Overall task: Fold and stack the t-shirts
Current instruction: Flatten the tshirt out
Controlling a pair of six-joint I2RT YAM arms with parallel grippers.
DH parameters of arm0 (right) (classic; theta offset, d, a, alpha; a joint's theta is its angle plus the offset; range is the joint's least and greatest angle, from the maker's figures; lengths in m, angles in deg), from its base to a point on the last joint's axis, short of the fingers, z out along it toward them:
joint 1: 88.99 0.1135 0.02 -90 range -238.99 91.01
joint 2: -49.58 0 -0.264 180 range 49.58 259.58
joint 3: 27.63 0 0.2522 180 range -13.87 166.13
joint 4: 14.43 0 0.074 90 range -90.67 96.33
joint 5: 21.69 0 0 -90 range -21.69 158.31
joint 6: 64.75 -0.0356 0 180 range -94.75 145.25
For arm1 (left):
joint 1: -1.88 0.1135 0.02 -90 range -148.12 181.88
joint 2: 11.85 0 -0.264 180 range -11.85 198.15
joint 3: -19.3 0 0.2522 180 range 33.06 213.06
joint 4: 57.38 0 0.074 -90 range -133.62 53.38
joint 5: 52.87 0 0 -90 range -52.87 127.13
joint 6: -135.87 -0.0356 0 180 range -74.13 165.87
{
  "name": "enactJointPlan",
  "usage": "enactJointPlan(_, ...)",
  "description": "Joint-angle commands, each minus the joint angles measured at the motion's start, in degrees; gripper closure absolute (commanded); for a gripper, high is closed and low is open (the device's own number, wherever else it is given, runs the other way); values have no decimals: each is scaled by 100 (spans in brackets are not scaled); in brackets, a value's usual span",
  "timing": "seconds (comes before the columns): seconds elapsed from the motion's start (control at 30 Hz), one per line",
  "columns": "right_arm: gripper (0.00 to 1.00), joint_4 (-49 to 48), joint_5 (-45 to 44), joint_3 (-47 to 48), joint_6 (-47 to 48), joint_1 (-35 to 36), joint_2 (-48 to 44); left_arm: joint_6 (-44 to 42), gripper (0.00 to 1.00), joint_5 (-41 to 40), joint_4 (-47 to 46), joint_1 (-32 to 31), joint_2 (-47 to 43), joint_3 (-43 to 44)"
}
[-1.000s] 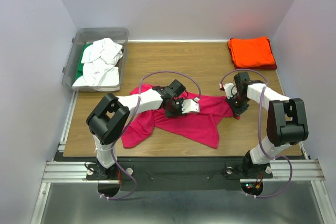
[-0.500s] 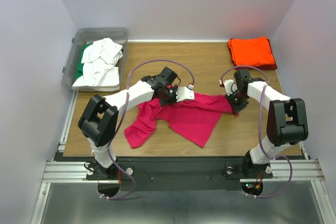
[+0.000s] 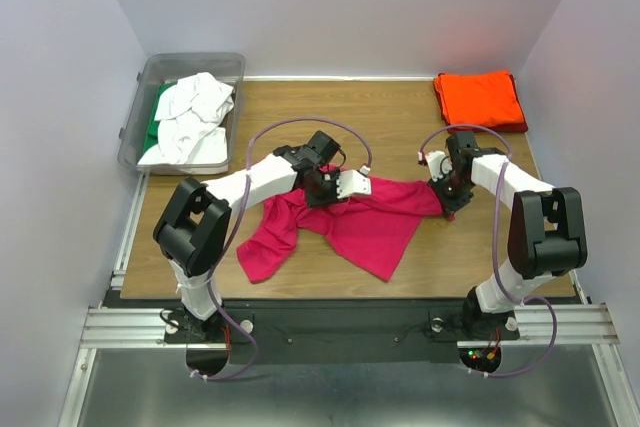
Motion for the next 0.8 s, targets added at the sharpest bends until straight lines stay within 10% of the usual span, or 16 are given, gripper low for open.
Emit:
enactJointPlan(0.0, 99, 83, 44, 240, -10, -29, -90, -4, 64, -24, -85, -16, 70, 189)
enactJointPlan(0.2, 99, 83, -8, 249, 7, -47, -117, 14, 85, 107, 38, 80, 27, 426)
enactJointPlan(0.77, 99, 136, 80, 390, -28, -109, -152, -4, 67, 573, 618, 397, -53, 884)
